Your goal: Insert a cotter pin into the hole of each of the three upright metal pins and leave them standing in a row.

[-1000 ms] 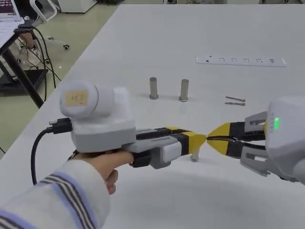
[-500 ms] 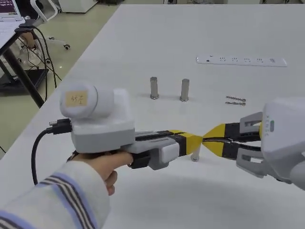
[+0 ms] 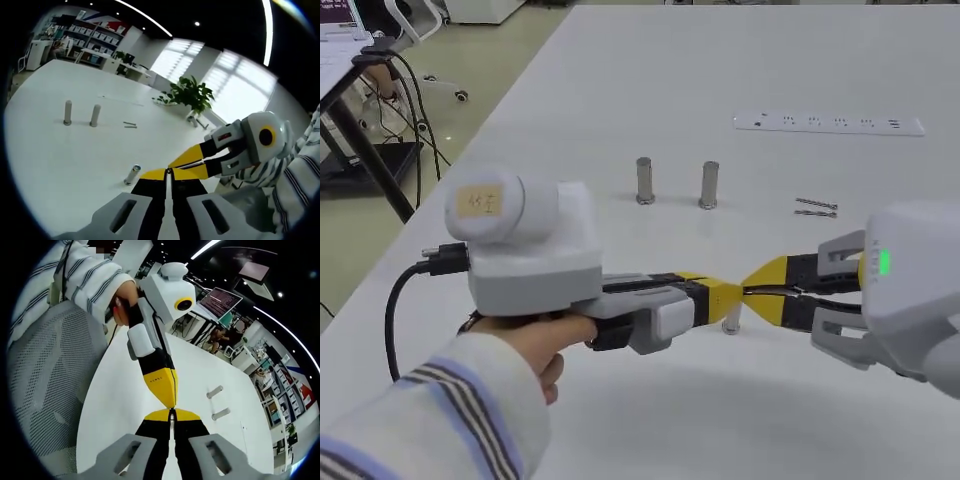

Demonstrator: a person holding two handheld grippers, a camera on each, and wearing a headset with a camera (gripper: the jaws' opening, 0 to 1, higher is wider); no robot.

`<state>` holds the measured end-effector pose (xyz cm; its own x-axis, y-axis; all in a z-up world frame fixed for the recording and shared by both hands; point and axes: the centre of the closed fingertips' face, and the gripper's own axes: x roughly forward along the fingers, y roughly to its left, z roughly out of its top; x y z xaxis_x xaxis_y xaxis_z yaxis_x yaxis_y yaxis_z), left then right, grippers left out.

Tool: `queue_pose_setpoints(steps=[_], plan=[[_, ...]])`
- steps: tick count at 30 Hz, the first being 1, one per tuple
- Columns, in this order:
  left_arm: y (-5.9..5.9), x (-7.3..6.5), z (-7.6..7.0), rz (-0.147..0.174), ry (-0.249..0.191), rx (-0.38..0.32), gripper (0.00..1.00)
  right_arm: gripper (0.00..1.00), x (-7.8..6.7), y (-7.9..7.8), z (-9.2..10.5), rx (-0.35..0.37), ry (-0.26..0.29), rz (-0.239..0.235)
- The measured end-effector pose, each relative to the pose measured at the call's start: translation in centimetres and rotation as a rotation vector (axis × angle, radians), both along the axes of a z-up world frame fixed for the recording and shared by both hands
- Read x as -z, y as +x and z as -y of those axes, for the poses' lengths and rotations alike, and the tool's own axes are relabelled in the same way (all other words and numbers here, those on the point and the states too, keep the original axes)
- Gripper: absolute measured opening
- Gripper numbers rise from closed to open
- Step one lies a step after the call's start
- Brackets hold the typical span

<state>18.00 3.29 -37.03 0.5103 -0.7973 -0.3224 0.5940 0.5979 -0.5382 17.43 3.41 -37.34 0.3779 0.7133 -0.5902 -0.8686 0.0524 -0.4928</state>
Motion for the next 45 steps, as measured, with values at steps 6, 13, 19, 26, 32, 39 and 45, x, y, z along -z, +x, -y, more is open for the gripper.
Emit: queue_pose_setpoints(steps=[6, 13, 19, 26, 32, 39, 45], plan=[[0.1, 0.1, -0.1, -0.001, 0.01, 0.006, 0.0, 0.0, 0.0, 0.0, -0.1, -0.003, 0.002, 0.001], [0.2, 0.1, -0.1, 0.013, 0.037, 0.013, 0.0, 0.0, 0.0, 0.0, 0.0, 0.0, 0.013, -0.001], [0.1, 0.1, 0.1, 0.006, 0.033, 0.015, 0.0, 0.0, 0.0, 0.0, 0.1, 0.007, 0.03, -0.015], [0.1, 0.0, -0.1, 0.019, 0.035, 0.017, 0.0, 0.11, -0.1, 0.4, 0.2, 0.039, 0.07, -0.056], [-0.2, -0.6, -0.1, 0.062, 0.037, 0.044, 0.0, 0.14, -0.2, 0.7, 0.7, 0.078, 0.129, -0.131], [-1.0, -1.1, 0.6, 0.115, 0.06, 0.122, 0.0, 0.11, -0.1, 0.7, 1.0, 0.093, 0.143, -0.173], [-1.5, -0.8, 0.8, 0.128, 0.091, 0.167, 0.0, 0.1, 0.1, 0.5, 1.3, 0.085, 0.138, -0.186]])
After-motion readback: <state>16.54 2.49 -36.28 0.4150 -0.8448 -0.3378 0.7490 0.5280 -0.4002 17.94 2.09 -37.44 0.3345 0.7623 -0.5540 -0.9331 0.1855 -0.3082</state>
